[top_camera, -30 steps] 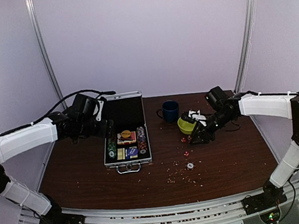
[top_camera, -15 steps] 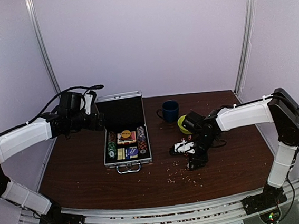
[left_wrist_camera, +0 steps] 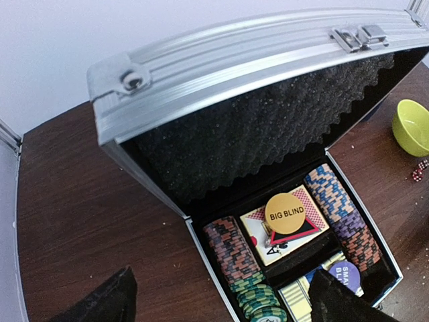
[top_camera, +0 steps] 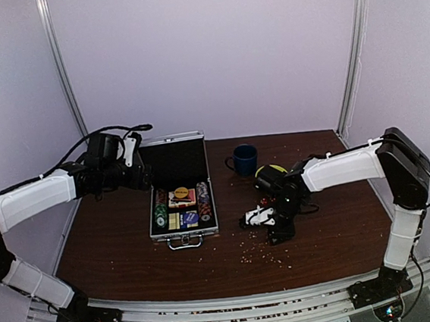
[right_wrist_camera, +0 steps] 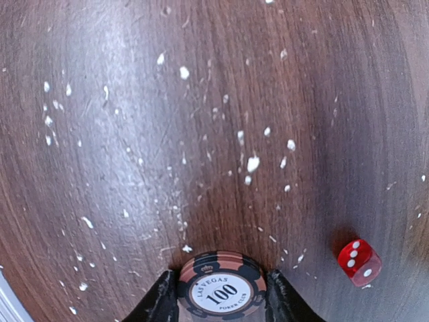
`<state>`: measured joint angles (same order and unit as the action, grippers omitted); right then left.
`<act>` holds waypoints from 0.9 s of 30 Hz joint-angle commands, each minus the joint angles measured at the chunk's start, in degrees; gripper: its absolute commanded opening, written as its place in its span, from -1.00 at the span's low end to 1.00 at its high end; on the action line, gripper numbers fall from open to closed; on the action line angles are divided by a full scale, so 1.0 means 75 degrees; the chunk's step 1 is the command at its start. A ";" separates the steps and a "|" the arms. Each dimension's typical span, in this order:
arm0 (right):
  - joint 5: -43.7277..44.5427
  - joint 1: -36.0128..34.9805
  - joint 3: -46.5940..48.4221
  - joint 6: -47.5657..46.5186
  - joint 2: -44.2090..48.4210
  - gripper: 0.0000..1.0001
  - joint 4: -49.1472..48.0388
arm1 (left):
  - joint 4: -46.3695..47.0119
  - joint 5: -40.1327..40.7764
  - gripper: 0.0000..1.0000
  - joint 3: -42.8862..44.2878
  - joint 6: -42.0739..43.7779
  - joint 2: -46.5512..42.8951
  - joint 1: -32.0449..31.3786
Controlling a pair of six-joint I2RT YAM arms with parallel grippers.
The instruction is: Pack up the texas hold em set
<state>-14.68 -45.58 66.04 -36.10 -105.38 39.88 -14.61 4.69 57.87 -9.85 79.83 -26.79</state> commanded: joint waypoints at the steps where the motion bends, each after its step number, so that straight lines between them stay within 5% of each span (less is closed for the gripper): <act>1: 0.0029 -0.0154 0.0286 -0.0006 -0.0223 -0.23 0.0415 | 0.0191 -0.0045 0.82 0.0044 0.0100 0.0075 -0.0009; 10: 0.0202 -0.0727 0.1893 0.0197 -0.0050 -0.40 0.0543 | 0.0152 0.0047 0.82 0.0066 0.0095 0.0035 0.0024; 27: 0.2557 -0.1869 0.2972 0.0232 -0.1620 -0.43 -0.2959 | 0.0226 0.0254 0.79 -0.0078 -0.0114 -0.0449 0.0195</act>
<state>-2.37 -58.24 87.13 -33.41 -115.52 24.43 -14.61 5.67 57.71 -10.04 77.76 -25.91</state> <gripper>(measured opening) 0.389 0.897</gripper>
